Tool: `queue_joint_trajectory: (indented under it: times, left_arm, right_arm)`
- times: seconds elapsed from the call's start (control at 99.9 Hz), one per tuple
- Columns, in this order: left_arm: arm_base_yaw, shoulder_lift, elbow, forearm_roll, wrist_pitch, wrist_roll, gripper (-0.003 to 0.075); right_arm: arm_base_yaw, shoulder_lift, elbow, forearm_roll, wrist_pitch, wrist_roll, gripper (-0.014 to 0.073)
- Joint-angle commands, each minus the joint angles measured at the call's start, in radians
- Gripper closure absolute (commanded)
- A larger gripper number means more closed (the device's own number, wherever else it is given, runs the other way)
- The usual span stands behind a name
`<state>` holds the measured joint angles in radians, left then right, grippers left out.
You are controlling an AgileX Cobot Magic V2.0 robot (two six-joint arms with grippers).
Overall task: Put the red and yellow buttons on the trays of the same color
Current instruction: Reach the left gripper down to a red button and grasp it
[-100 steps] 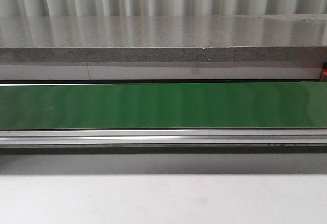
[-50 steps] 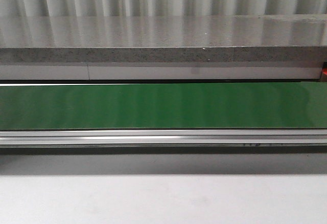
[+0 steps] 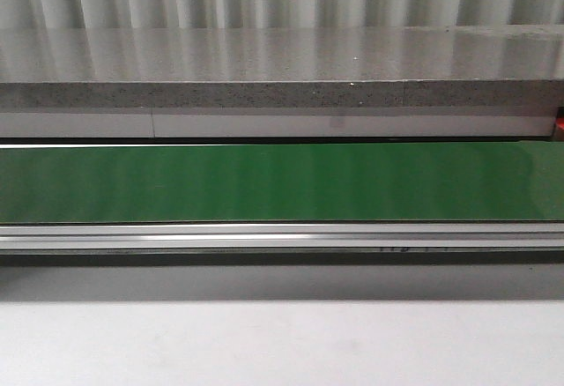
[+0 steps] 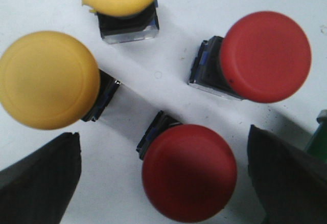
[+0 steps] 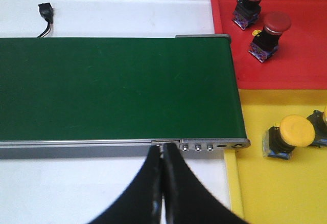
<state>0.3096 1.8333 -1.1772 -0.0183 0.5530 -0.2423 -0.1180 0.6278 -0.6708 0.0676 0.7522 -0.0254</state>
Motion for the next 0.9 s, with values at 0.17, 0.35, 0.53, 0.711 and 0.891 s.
queue_joint_trajectory:
  times: [0.17, 0.35, 0.53, 0.711, 0.891]
  left_arm:
    - [0.002, -0.047, -0.028, -0.01, -0.04, -0.007, 0.0376]
    - [0.002, -0.087, -0.028, -0.01, -0.04, -0.002, 0.0658]
    - [0.002, -0.175, -0.028, -0.01, -0.03, 0.011, 0.074]
    - [-0.026, -0.295, -0.028, -0.012, 0.022, 0.076, 0.074]
    - [-0.093, -0.369, -0.026, -0.012, 0.095, 0.136, 0.074]
  right_arm:
    - [0.002, -0.003, -0.026, 0.0, -0.058, -0.009, 0.0661]
    - [0.002, -0.003, -0.026, 0.0, -0.058, -0.009, 0.0661]
    - [0.002, -0.003, -0.026, 0.0, -0.058, -0.009, 0.0661]
    - [0.002, -0.003, -0.026, 0.0, -0.058, -0.009, 0.0661]
    - [0.002, -0.003, -0.026, 0.0, -0.058, -0.009, 0.0661]
